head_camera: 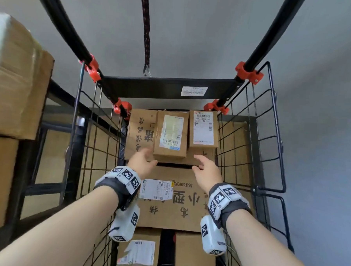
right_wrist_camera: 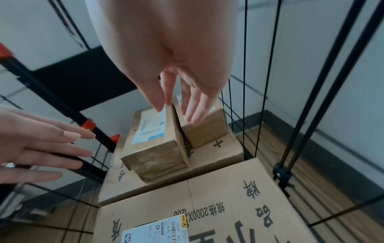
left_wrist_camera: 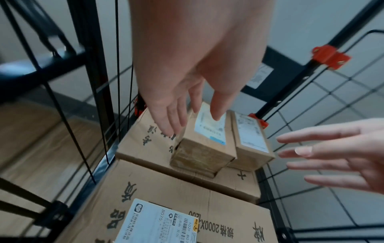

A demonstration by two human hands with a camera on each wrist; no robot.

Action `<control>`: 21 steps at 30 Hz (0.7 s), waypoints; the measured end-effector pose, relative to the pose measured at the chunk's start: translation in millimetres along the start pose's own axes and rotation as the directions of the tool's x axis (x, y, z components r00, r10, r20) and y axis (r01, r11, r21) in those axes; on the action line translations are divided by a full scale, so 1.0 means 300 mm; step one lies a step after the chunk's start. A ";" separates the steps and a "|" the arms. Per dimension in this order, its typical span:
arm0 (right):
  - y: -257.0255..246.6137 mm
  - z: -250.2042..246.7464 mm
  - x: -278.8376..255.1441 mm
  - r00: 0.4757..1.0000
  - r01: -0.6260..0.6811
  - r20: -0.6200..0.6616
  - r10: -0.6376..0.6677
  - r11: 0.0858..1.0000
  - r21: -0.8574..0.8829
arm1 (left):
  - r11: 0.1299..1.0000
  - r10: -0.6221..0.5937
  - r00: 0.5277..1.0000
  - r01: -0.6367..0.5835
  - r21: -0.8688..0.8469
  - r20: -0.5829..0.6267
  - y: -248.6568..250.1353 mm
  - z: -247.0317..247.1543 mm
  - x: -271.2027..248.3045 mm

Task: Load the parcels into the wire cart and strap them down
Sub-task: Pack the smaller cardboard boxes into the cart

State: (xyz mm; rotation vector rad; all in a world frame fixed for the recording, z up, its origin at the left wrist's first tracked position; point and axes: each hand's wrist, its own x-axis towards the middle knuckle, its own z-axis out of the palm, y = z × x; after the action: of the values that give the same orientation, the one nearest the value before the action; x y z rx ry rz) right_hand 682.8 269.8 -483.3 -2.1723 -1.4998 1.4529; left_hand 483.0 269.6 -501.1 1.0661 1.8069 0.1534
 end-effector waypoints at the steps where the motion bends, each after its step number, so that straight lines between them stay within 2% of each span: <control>1: -0.016 -0.020 -0.047 1.000 0.028 0.005 -0.028 0.999 -0.039 | 0.999 0.026 1.000 -0.026 0.048 -0.002 0.017 -0.016 -0.059; 5: -0.089 -0.092 -0.246 0.991 0.134 0.047 -0.127 0.969 -0.210 | 0.978 0.116 0.993 -0.111 0.177 -0.021 0.073 -0.081 -0.315; 11: -0.225 -0.157 -0.556 0.955 0.293 0.086 -0.284 0.860 -0.417 | 0.940 0.228 0.964 -0.180 0.290 -0.139 0.097 -0.186 -0.723; 17: -0.409 -0.176 -0.857 0.867 0.470 0.134 -0.480 0.699 -0.539 | 0.920 0.256 0.916 -0.133 0.368 -0.309 0.053 -0.342 -1.070; 21: -0.548 -0.145 -1.019 0.792 0.562 0.195 -0.578 0.567 -0.603 | 0.912 0.277 0.864 -0.099 0.397 -0.420 0.027 -0.462 -1.254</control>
State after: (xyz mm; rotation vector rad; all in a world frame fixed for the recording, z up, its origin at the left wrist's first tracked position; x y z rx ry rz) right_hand 595.2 131.1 -174.4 -1.6082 -2.6552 0.7324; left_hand 422.8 51.2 -170.1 1.5830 2.2175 0.2170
